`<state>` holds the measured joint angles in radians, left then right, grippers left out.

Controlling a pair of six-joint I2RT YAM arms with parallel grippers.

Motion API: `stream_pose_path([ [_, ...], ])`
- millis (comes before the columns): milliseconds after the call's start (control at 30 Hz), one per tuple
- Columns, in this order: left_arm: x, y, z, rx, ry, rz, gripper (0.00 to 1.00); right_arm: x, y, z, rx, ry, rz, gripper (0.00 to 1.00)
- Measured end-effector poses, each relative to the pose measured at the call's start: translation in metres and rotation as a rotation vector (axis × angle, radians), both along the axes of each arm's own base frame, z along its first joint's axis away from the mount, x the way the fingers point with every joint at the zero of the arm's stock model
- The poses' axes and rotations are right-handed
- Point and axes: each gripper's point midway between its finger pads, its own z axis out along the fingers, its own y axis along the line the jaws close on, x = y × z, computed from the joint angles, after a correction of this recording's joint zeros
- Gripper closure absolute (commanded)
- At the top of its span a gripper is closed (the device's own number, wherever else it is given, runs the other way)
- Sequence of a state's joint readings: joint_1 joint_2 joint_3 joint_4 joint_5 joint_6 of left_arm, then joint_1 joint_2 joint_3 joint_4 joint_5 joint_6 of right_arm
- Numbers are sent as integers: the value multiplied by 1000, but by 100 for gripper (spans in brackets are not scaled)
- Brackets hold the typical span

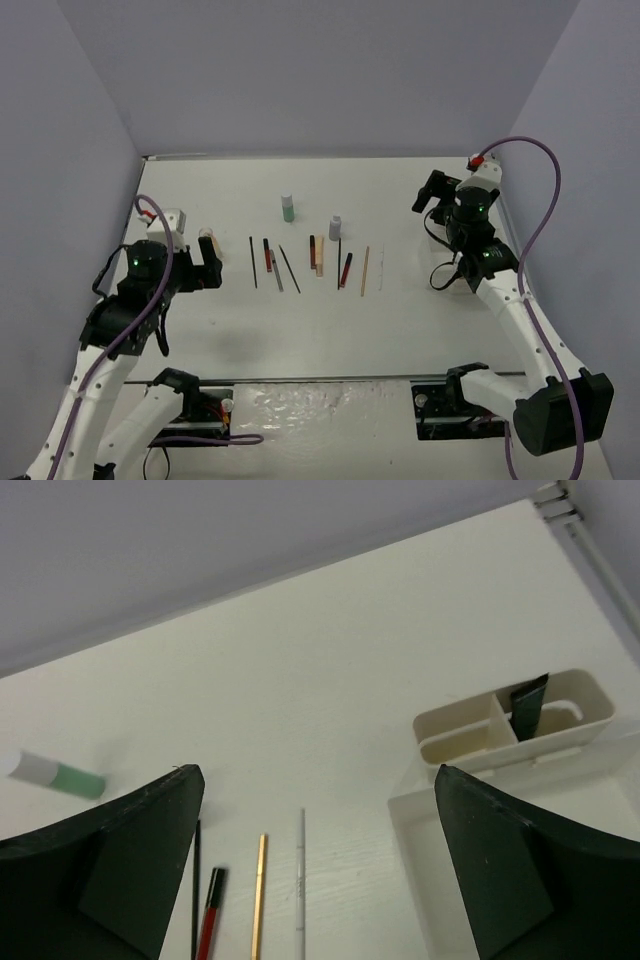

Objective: Organize the makeup

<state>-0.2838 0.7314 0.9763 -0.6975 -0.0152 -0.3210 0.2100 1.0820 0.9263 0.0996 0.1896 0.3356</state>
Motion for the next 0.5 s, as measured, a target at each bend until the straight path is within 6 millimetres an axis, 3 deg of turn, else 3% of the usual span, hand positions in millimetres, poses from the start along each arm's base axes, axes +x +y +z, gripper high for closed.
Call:
stream_pose_path([
  [100,20,-23,5,-46,63,-47,3,-19,12,-7,54,28,68,0],
  [267,34,-63,-17,-60,185,-109,3,-31,32,-13,110,69,177,0],
  [500,50,-142,-32,-35,279,-174,4,-52,33,-34,118,133,196,0],
])
